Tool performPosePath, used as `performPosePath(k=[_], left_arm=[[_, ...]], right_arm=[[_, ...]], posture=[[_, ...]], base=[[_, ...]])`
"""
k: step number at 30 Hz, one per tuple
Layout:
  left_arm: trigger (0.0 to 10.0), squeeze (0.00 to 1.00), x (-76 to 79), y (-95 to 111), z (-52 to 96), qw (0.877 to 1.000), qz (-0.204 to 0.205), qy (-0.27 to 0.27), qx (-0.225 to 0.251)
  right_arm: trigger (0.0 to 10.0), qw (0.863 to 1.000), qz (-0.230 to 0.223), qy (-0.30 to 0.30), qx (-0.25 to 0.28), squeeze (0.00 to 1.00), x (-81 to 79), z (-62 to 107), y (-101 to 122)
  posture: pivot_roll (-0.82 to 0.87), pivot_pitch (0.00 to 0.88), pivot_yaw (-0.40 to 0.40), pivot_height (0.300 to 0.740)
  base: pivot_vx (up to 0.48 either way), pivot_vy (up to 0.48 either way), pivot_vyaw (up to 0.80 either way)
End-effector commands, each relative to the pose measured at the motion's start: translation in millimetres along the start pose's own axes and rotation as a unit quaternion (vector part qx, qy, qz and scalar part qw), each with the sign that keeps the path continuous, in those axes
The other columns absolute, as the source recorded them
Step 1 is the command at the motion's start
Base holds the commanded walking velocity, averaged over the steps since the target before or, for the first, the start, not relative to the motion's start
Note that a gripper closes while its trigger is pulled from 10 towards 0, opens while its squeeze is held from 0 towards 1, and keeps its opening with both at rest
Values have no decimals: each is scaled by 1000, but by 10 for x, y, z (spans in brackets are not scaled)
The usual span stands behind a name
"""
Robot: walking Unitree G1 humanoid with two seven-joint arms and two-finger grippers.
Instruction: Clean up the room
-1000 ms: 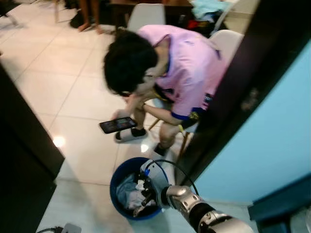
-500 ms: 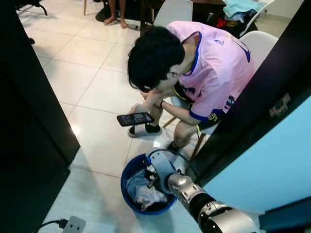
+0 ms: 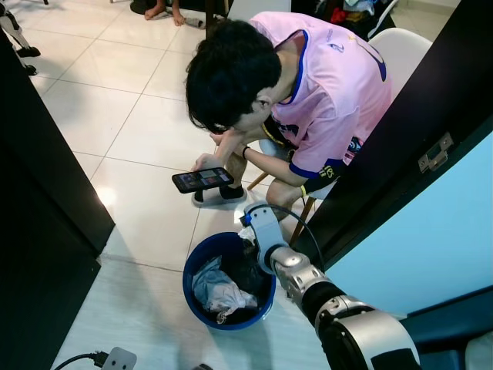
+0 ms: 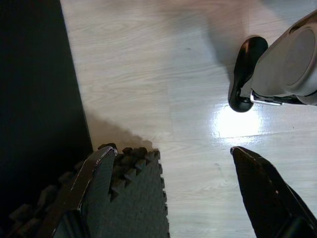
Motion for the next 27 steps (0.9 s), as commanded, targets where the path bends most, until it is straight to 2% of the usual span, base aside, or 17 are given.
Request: performPosePath(k=[1, 9, 15, 16, 17, 18, 19, 21, 23, 24, 25, 27], left_arm=[[10000, 0, 62, -158, 48, 1000, -7, -12, -23], [10000, 0, 75, -145, 40, 999, -15, -16, -25], [10000, 0, 75, -143, 40, 999, -15, -16, -25], [10000, 0, 73, -138, 37, 999, -16, -15, -25], [10000, 0, 70, -123, 30, 999, -14, -15, -25], [10000, 0, 70, -123, 30, 999, -14, -15, -25], [10000, 0, 67, -111, 24, 1000, -13, -14, -24], [10000, 0, 72, -58, 0, 1000, -4, -18, -24], [10000, 0, 78, -6, -25, 999, 9, -20, -26], [10000, 0, 78, 14, -35, 999, 15, -20, -28], [10000, 0, 78, 14, -35, 999, 15, -20, -28], [10000, 0, 69, 54, -57, 999, 31, -19, -33]], right_arm=[[10000, 1000, -9, 0, -8, 1000, -2, 5, -61], [10000, 999, -25, -10, -27, 1000, 62, 43, -269], [10000, 999, -28, -12, -31, 1000, 76, 51, -308], [10000, 999, -32, -15, -42, 1000, 99, 74, -409], [10000, 996, -43, -28, -75, 557, 161, 143, -681], [10000, 996, -43, -28, -75, 557, 161, 143, -681], [10000, 993, -50, -37, -100, 0, 202, 203, -875], [10000, 982, -80, -65, -158, 0, 294, 393, -1352], [10000, 969, -91, -86, -212, 0, 338, 594, -1745], [10000, 963, -92, -97, -235, 0, 357, 694, -1911], [10000, 963, -92, -97, -235, 0, 357, 694, -1911], [10000, 946, -104, -129, -280, 0, 400, 918, -2230]], posture=[[224, 297, -119, 740], [219, 286, -116, 740], [218, 284, -115, 740], [210, 279, -114, 740], [184, 261, -110, 740], [184, 261, -110, 740], [180, 258, -110, 740], [138, 225, -100, 740], [116, 205, -95, 740], [110, 200, -93, 740], [110, 200, -93, 740], [70, 160, -81, 740]], base=[[0, 0, 0], [0, 0, 0], [0, 0, 0], [0, 0, 0], [0, 0, 0], [0, 0, 0], [0, 0, 0], [0, 0, 0], [0, 0, -272], [0, 0, -544], [0, 0, -544], [0, 0, -631]])
Point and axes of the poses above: a point about 5 cm out from each wrist's last joint towards the gripper, its own z axis pointing back from the gripper into the wrist, its own y axis along the axis of the wrist's last joint, x = y × z, the point moved 3 cm from there along -z, pointing out of the wrist towards the gripper, and after that the axes turned 8 degrees about -z, right-handed, at the moved point
